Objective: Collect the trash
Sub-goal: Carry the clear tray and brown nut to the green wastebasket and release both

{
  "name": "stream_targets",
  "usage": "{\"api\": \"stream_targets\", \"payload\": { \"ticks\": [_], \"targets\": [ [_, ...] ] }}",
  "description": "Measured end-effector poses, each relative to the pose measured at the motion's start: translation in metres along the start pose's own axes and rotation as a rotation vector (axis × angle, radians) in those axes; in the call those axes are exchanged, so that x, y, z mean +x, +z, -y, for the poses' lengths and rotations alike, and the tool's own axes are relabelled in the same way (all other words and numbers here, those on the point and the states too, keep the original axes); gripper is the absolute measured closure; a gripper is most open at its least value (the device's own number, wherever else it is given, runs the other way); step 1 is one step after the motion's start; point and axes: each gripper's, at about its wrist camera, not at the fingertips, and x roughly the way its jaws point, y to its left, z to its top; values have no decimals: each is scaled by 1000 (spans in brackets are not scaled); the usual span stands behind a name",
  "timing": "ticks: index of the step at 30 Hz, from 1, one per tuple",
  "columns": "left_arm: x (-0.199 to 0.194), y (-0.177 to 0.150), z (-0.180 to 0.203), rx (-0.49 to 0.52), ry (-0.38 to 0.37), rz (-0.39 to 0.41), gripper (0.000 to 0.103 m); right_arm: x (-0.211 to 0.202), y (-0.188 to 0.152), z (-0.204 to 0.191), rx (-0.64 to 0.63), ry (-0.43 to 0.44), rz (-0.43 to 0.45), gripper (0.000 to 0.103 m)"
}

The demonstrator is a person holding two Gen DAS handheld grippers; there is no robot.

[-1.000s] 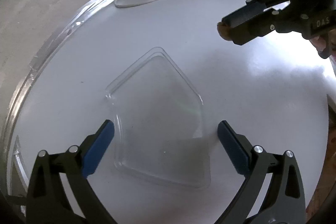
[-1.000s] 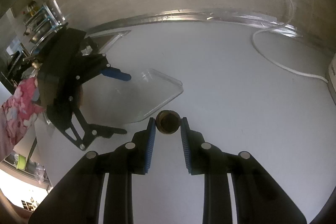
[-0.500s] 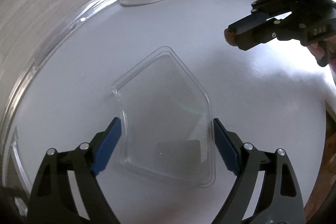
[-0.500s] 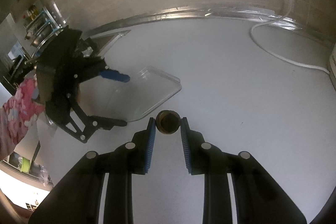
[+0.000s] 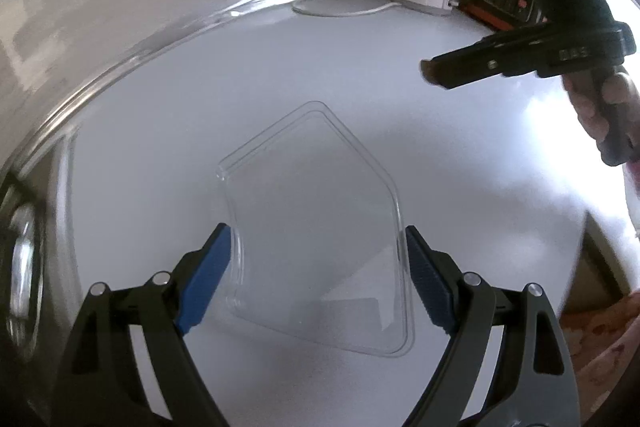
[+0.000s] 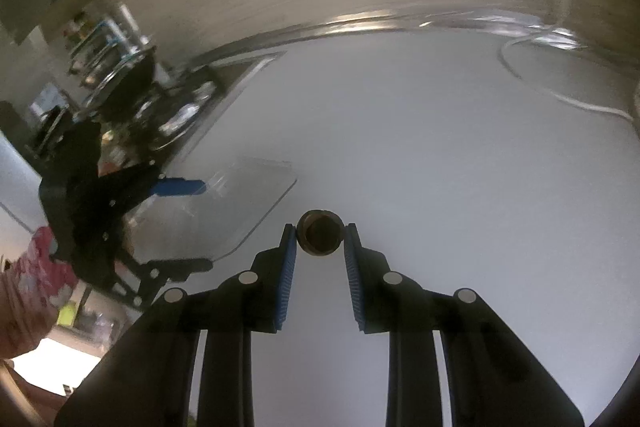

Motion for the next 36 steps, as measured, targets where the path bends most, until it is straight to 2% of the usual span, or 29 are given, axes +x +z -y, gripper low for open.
{"api": "stream_targets", "payload": {
  "ticks": [6,10,16,23,27,32,36],
  "targets": [
    [-67,-59,30,-115,84,3,22,-1,-27,-58,-40,93,-51,78],
    [-117,-111,52,-232,146,-8,22,-3,-54,-109,-92,175,-107,78],
    [-156,-176,86,-343,215,-60,22,1,-99,-177,-172,268,-220,78],
    [-147,-241,101,-491,238,-110,22,8,-143,-228,-238,313,-326,78],
    [-136,-270,103,-530,251,-133,22,12,-157,-247,-287,300,-357,78],
    [-123,-288,97,-579,255,-143,22,15,-168,-259,-319,289,-379,78],
    [-110,-300,93,-619,256,-184,21,18,-172,-266,-336,280,-388,78]
  ]
}}
